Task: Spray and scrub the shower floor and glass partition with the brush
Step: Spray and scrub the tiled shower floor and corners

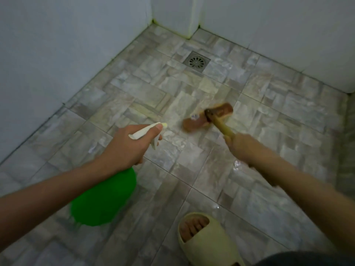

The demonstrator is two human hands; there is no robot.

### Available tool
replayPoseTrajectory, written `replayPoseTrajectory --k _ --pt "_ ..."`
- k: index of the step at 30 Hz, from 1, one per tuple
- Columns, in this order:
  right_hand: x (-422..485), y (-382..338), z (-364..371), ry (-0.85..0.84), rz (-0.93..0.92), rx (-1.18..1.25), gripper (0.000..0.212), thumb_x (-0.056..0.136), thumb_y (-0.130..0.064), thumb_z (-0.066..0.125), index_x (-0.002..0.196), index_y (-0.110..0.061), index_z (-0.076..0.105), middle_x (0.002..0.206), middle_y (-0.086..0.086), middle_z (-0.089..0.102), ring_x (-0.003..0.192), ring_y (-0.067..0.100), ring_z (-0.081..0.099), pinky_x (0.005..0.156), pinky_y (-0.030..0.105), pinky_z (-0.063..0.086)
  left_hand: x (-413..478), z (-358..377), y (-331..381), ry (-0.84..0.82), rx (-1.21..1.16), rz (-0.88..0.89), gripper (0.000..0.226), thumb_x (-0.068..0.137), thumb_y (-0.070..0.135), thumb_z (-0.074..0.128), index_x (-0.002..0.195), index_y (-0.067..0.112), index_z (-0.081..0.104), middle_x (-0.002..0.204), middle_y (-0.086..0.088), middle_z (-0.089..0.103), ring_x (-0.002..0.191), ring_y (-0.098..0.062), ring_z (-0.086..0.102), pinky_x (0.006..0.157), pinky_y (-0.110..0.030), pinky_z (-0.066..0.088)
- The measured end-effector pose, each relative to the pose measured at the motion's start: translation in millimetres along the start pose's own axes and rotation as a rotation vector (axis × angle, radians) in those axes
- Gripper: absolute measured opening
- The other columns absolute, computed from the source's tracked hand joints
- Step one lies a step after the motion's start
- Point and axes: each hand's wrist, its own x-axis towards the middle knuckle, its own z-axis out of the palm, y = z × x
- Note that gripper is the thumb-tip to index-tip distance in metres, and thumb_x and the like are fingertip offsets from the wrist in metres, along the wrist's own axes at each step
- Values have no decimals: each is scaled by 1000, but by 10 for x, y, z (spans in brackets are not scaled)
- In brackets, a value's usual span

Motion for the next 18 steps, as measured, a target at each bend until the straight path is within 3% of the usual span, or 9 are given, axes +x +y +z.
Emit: replayPoseTrajectory --k 2,4,8,10,13,16,18 --pt "471 -205 -276 51 -18 51 48 101 -46 27 88 -5 48 75 13 54 57 29 56 45 31 45 26 -16 38 -21 10 -6 49 94 62 54 79 21 77 74 -24 70 39 -16 51 45 -23 47" --pt "477 -178 -251 52 -11 61 48 101 -45 27 89 -5 49 72 11 52 56 26 54 47 32 45 44 -14 78 -66 24 -11 56 91 64 51 80 15 76 84 -25 72 38 -14 50 45 -25 47" --pt "-369 246 324 77 18 17 47 98 -51 28 87 -12 50 88 6 63 75 24 62 68 33 48 87 -2 218 -34 -13 -62 61 95 62 53 84 6 75 71 -15 71 37 -14 49 45 -24 44" --pt "-475 244 352 52 11 22 48 98 -52 28 90 -12 53 80 1 58 76 21 63 66 31 49 170 19 296 -9 -17 -96 66 87 74 52 84 13 77 72 -14 74 37 -14 51 47 -27 47" --pt "217 -137 -24 51 -51 79 45 101 -45 28 89 -9 52 71 2 50 60 18 52 56 30 43 325 30 356 16 -9 -135 63 77 77 44 80 24 78 78 -23 74 38 -16 53 50 -29 48" --pt "965 -459 -479 90 -94 190 44 103 -37 27 99 -5 57 73 7 50 62 23 52 63 37 51 467 7 411 44 3 -138 63 75 78 44 82 25 78 89 -19 77 38 -15 53 45 -25 44" --pt "990 -344 -400 112 -64 202 45 102 -39 28 98 -6 58 71 4 49 60 21 51 62 36 48 568 -14 463 52 18 -145 62 77 76 43 83 25 78 93 -16 77 38 -15 54 46 -26 45"
